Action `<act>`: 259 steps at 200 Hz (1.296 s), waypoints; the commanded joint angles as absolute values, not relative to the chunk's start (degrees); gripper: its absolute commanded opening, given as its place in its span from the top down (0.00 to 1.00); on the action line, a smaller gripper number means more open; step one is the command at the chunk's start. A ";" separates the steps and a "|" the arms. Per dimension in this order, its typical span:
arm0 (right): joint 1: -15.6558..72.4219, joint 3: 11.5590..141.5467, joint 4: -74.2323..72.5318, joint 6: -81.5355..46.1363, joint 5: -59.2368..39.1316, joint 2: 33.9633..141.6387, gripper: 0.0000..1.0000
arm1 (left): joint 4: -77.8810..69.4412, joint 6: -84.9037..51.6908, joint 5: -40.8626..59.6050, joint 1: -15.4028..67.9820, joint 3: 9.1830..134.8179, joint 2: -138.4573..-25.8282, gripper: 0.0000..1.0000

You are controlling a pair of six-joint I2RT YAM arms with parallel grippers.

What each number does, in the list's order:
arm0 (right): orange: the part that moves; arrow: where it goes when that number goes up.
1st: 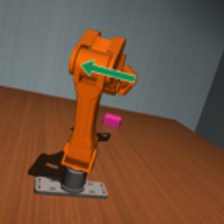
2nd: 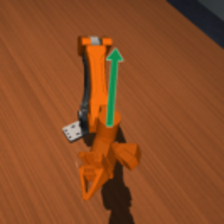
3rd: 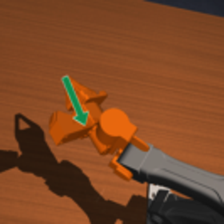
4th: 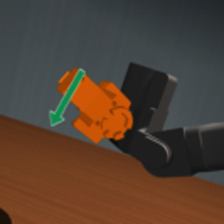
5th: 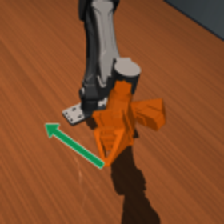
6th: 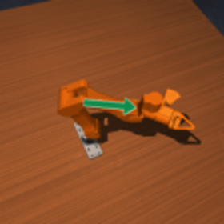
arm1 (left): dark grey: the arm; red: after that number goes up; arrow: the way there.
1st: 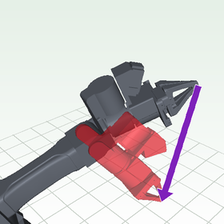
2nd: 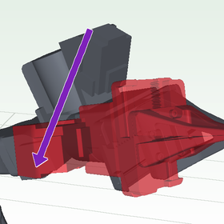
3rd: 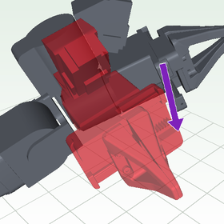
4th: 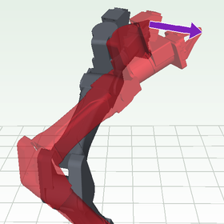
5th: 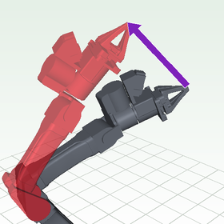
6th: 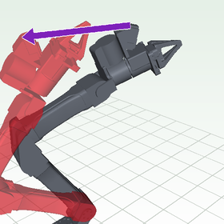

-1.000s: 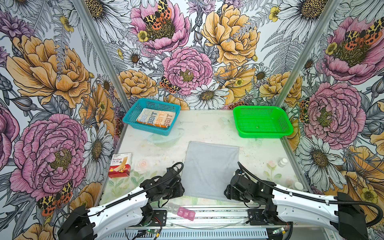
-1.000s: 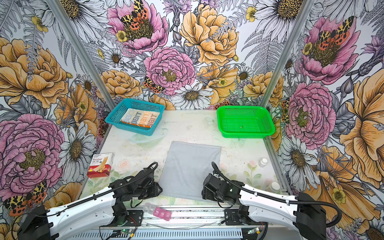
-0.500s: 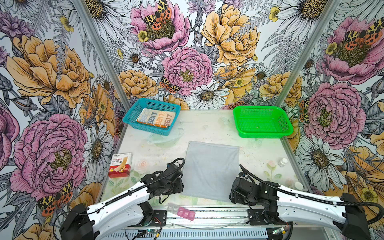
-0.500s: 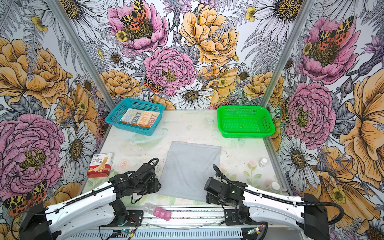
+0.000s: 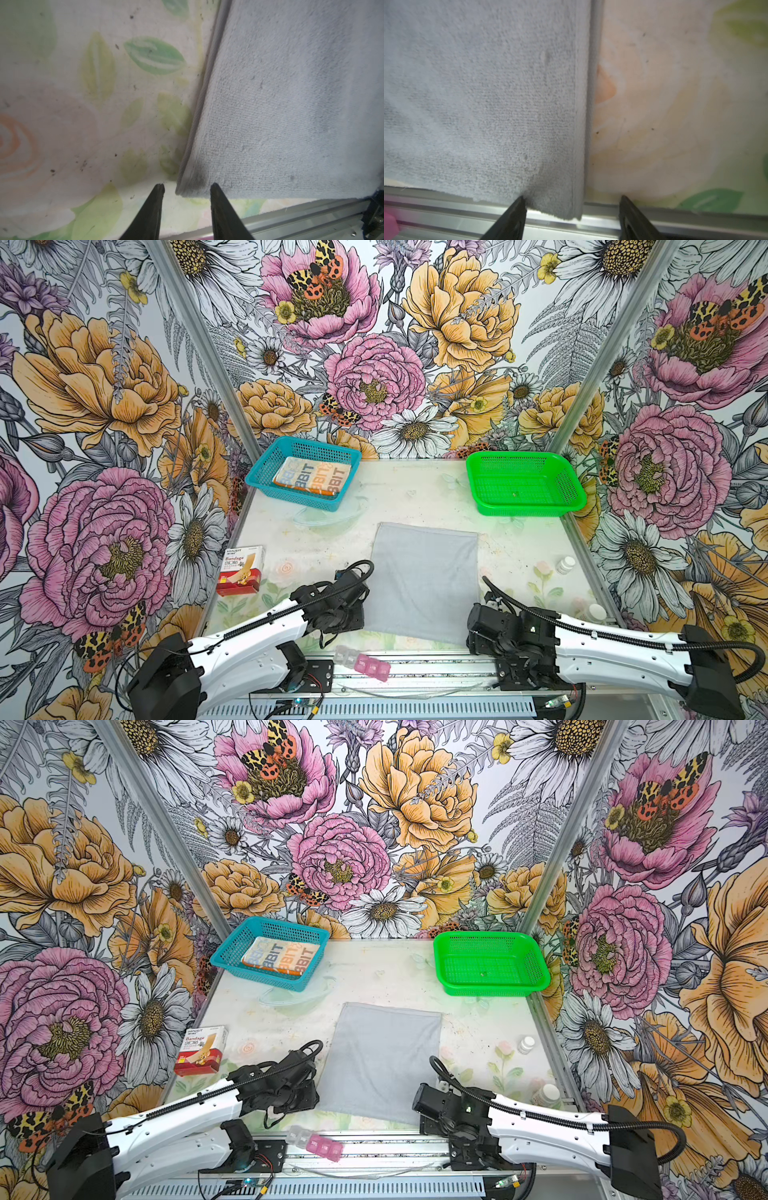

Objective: Fold and stack the towels

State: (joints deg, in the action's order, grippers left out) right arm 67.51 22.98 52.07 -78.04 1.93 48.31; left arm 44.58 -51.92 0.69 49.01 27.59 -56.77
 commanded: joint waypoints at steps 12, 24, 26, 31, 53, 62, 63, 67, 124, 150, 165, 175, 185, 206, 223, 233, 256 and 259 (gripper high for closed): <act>67.86 21.19 52.82 -79.28 3.71 46.80 0.30 | 41.11 -51.24 2.56 49.47 26.72 -58.96 0.61; 67.87 20.94 52.82 -79.36 4.11 45.95 0.32 | 40.62 -50.99 2.77 49.57 27.02 -59.82 0.63; 67.86 20.92 52.82 -79.43 4.19 45.76 0.32 | 40.59 -50.98 2.85 49.59 27.06 -59.93 0.64; 67.85 20.86 52.78 -79.50 4.33 45.41 0.32 | 40.48 -50.89 3.09 49.59 27.22 -60.19 0.66; 67.72 20.40 52.60 -79.47 4.57 43.97 0.33 | 40.08 -50.35 4.39 49.76 27.74 -60.97 0.67; 67.59 20.25 52.19 -79.28 4.40 43.73 0.33 | 40.08 -50.27 4.84 49.83 27.77 -61.23 0.67; 67.54 20.23 52.11 -79.28 4.35 43.71 0.33 | 40.08 -50.23 4.88 49.83 27.82 -61.29 0.67; 67.50 20.23 51.87 -79.20 4.31 43.75 0.35 | 40.07 -50.19 5.12 49.83 27.78 -61.39 0.67; 67.29 19.94 47.47 -77.65 2.07 47.33 0.58 | 40.12 -51.33 5.11 51.04 26.97 -62.72 0.67; 67.25 20.13 47.29 -77.44 2.17 48.18 0.82 | 40.08 -51.33 4.45 51.11 27.28 -62.62 0.85; 67.29 20.04 47.38 -77.43 2.19 47.67 0.91 | 40.08 -51.34 4.24 51.07 27.18 -61.93 0.99; 67.24 19.91 47.43 -77.46 1.83 47.16 0.93 | 40.08 -51.62 4.15 51.07 26.92 -60.93 1.00; 67.29 19.63 47.46 -77.50 1.42 46.57 0.96 | 40.10 -51.98 3.93 51.13 26.66 -59.73 1.00; 67.49 18.98 47.66 -77.62 0.13 44.91 1.00 | 40.62 -52.45 3.92 50.98 26.53 -57.56 1.00; 67.85 19.28 48.19 -77.83 -0.23 43.18 1.00 | 42.15 -52.73 3.67 51.17 27.33 -55.79 1.00; 67.86 20.19 48.77 -77.62 -0.11 42.41 1.00 | 43.43 -52.91 3.29 51.15 27.87 -54.63 1.00; 67.73 23.89 50.42 -76.41 1.78 41.88 1.00 | 45.74 -52.79 2.26 51.18 30.20 -52.21 1.00; 67.61 24.39 50.57 -76.22 2.09 41.92 1.00 | 45.84 -52.74 2.02 51.28 30.45 -51.94 1.00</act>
State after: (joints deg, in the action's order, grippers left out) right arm 67.48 20.16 48.51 -77.47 0.82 42.68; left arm 43.07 -52.16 4.16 50.78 27.53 -54.35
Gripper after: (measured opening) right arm 0.052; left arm 0.055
